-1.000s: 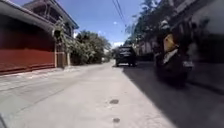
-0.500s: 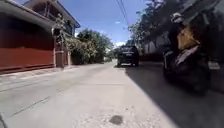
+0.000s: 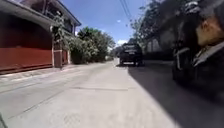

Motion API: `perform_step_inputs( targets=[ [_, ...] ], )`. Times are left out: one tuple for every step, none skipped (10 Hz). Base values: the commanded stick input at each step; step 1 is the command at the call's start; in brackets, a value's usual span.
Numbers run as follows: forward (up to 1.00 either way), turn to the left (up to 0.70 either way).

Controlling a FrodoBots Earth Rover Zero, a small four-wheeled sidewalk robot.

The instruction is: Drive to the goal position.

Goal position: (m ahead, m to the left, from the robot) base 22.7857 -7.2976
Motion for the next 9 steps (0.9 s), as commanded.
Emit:
perform_step_inputs(
  targets=[
    [0.85, 0.0],
    [0.85, 0.0],
    [0.85, 0.0],
    [0.85, 0.0],
    [0.85, 0.0],
    [0.85, 0.0],
    [0.85, 0.0],
    [0.85, 0.0],
    [0.85, 0.0]
  ],
)
